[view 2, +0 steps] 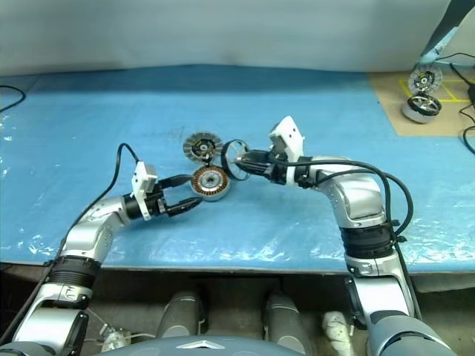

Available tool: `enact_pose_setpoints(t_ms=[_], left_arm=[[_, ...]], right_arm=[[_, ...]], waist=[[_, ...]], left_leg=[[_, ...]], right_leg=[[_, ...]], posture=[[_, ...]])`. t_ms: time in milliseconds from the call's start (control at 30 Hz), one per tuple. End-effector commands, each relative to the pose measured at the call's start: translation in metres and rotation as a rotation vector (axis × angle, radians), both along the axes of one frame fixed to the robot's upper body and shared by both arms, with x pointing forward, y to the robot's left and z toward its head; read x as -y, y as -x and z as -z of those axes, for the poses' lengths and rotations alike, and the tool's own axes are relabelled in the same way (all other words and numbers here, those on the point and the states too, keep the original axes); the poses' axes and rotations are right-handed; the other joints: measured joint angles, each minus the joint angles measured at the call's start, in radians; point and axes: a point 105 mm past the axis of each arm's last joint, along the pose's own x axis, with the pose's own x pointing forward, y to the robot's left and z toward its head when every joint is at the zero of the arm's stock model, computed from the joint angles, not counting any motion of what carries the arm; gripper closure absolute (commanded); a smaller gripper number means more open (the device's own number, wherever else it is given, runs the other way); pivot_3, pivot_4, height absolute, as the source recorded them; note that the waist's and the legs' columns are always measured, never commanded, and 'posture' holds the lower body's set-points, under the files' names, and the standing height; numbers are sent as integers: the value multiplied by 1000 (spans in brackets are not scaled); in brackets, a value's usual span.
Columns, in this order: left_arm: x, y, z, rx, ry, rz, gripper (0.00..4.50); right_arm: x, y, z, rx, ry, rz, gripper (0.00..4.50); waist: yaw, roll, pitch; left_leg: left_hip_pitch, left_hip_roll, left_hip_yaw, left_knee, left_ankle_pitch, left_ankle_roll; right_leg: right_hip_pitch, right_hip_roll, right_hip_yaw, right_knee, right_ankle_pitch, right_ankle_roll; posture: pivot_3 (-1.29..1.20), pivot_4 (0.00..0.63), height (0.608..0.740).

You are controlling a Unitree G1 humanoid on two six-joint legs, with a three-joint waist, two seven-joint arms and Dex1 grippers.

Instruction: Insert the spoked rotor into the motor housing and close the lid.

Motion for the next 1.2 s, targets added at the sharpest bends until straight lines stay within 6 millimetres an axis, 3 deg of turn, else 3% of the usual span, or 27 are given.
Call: enact_pose_setpoints(t_ms=[33, 233, 367, 1200], left_arm=[[-7, 0, -7, 32, 1, -12, 0], [-4, 2, -7, 34, 2, -13, 0], [-4, 3, -6, 28, 4, -12, 0], [-8, 7, -10, 23, 43, -58, 0]], right_arm=[[-14, 4, 0, 0, -28, -42, 2892], [-36, -2, 17, -53, -30, -66, 2892], [-47, -10, 16, -43, -33, -67, 2892], [-48, -33, 35, -59, 16, -4, 2892]], waist=[[-1, 0, 0], [-2, 0, 0], [-2, 0, 0], [-2, 0, 0]], left_leg=[[0, 0, 0, 0, 0, 0], [0, 0, 0, -1, 0, 0], [-1, 0, 0, -1, 0, 0], [0, 0, 0, 2, 0, 0]], right_leg=[[0, 0, 0, 0, 0, 0], [0, 0, 0, -1, 1, 2], [0, 0, -1, -1, 2, 3], [1, 0, -1, 3, 2, 3]], posture=[[0, 150, 740], [0, 150, 740], [0, 150, 740], [0, 150, 740]])
